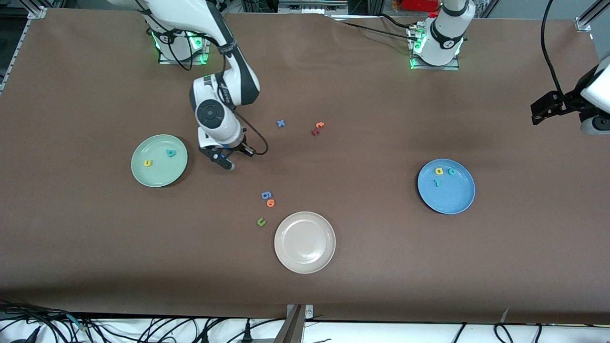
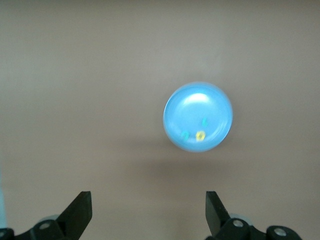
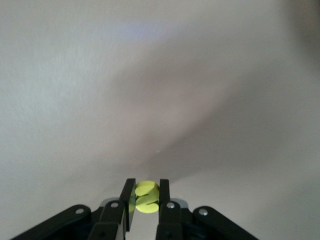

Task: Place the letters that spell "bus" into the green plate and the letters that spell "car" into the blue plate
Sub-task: 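Release the 2 onto the green plate while the left gripper returns to rest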

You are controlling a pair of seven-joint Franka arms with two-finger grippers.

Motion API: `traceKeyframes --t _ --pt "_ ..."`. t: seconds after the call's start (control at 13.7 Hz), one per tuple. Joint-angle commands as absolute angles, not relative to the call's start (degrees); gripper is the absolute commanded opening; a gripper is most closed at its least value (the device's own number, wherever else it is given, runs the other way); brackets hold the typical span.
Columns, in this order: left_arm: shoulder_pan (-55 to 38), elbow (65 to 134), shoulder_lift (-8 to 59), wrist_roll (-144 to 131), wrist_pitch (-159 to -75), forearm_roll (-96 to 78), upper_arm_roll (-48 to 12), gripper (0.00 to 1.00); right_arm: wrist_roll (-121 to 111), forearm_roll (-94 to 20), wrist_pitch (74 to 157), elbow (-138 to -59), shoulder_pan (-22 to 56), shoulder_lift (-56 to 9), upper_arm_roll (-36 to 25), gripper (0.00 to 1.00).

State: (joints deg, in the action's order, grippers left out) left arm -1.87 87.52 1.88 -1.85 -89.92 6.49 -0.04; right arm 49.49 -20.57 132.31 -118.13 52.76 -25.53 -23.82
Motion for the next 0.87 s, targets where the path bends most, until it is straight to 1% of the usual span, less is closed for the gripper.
traceKeyframes --t 0.0,0.07,0.15,0.22,0.44,0.58,0.8 --pt "-3.0 89.6 0.8 -2.5 -94.4 3.8 0.8 1.0 43.4 -21.1 121.1 -115.5 53.2 -21.1 -30.5 0.02" --pt "-3.0 89.7 0.1 -2.5 -94.3 1.7 1.7 1.0 40.2 -21.1 118.2 -114.9 53.1 -20.7 -33.2 0.02" --pt "-3.2 89.8 -0.9 -1.9 -94.1 -0.5 3.8 1.0 36.6 -21.1 116.2 -114.6 53.2 -20.6 -35.7 0.02" --pt "-3.9 89.8 -1.0 -1.7 -94.2 -3.1 4.7 1.0 32.3 -21.0 114.9 -114.6 53.1 -20.6 -38.5 0.02" --pt "-4.7 91.8 -2.6 -1.5 -94.7 -3.6 4.7 1.0 16.8 -21.0 113.6 -115.2 52.4 -22.6 -45.8 0.02" --pt "-4.5 91.8 -3.2 -1.2 -94.4 -3.3 4.7 1.0 9.8 -21.1 114.1 -115.1 50.2 -25.5 -47.5 0.02" --pt "-4.2 92.0 -3.3 4.8 -93.9 -2.5 4.7 1.0 2.9 -21.3 117.8 -115.1 46.8 -29.7 -47.4 0.02"
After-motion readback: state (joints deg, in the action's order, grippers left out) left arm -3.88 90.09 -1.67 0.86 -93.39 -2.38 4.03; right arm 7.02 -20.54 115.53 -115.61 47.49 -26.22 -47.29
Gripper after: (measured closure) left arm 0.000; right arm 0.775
